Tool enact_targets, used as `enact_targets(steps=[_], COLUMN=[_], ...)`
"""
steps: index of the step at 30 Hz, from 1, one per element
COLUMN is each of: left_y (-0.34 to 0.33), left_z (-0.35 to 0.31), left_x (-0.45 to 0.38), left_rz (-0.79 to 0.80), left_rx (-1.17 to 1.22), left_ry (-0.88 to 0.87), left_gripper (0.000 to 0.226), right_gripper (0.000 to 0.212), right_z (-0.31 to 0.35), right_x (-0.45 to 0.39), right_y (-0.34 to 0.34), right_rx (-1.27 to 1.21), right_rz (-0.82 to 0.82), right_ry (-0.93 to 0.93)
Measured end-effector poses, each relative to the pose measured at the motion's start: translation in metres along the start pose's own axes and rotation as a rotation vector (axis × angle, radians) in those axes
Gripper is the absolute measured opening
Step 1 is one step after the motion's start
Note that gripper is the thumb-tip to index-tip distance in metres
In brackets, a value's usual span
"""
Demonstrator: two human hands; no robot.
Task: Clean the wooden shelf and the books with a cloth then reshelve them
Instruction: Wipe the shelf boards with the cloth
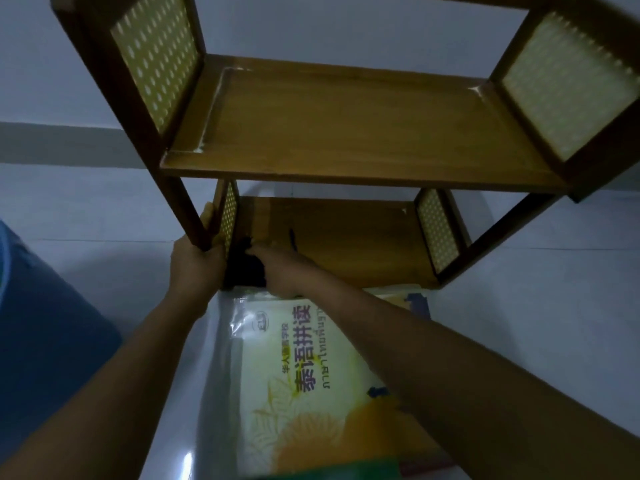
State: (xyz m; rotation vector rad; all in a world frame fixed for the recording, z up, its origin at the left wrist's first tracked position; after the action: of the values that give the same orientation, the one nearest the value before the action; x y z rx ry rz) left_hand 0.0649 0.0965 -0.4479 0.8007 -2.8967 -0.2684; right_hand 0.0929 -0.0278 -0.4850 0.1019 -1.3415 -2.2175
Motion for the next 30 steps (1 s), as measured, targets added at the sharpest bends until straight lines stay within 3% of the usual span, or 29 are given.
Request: enact_targets(steps=[4, 7, 11, 14, 18, 21, 23, 25, 27, 30], left_y=[0.000, 0.003, -0.002, -0.004, -0.010, -0.003, 0.009, 0.019, 0.028, 0.019], left_z=[0.006, 0.006, 0.004, 0.007, 0.005, 0.002, 0.001, -0.003, -0.019, -0.033], left_x=[0.005, 0.003, 0.002, 0.001, -0.004, 0.011, 0.031, 0.059, 0.096, 0.152], left_rz=[0.013, -0.034, -0.033, -0.048, -0.020, -0.017, -0.023, -0.025, -0.014, 0.232], left_rx=[0.003, 0.011, 0.030, 0.030, 0.020, -0.056, -0.135, -0.244, -0.306, -0.280], left_ry=[0.026, 0.049, 0.038, 0.050, 0.094, 0.171, 0.205, 0.155, 0.023, -0.210], left_gripper=[0.048, 0.049, 0.050, 0.049, 0.050, 0.043, 0.056, 0.071, 0.072, 0.061], right_gripper=[0.073, 0.071, 0.075, 0.066, 0.058, 0.040, 0.050, 0.056, 0.058, 0.060], right_z=[-0.100, -0.175, -0.177, -0.154, -0.154, -0.133, -0.107, -0.089, -0.079, -0.094], right_x=[0.025, 0.049, 0.045, 0.028, 0.023, 0.060, 0.106, 0.157, 0.202, 0.234], right_y=[0.031, 0.074, 0.072, 0.060, 0.082, 0.129, 0.158, 0.176, 0.178, 0.148], right_rx=[0.138, 0.243, 0.156, 0.198, 0.148, 0.117, 0.056, 0.029, 0.052, 0.009], right_rz=[-0.146, -0.213, -0.207, -0.266, -0.221, -0.304, -0.373, -0.407, -0.440, -0.475], right_ry=[-0.286, -0.519, -0.656, -0.588, -0.460, -0.276, -0.143, -0.084, -0.039, -0.085])
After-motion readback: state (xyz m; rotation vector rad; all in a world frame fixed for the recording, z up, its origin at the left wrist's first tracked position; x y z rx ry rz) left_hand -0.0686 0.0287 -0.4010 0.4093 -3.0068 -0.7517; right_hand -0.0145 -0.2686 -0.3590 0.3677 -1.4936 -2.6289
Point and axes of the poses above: each hand's wrist, its own x-axis away from the middle knuckle, its own y-axis out of the back of the hand, z = x × y, the point moved 10 cm from there along -x, towards the middle knuckle, and after that the axes turned 9 degrees about -z, right-handed, at the moved point
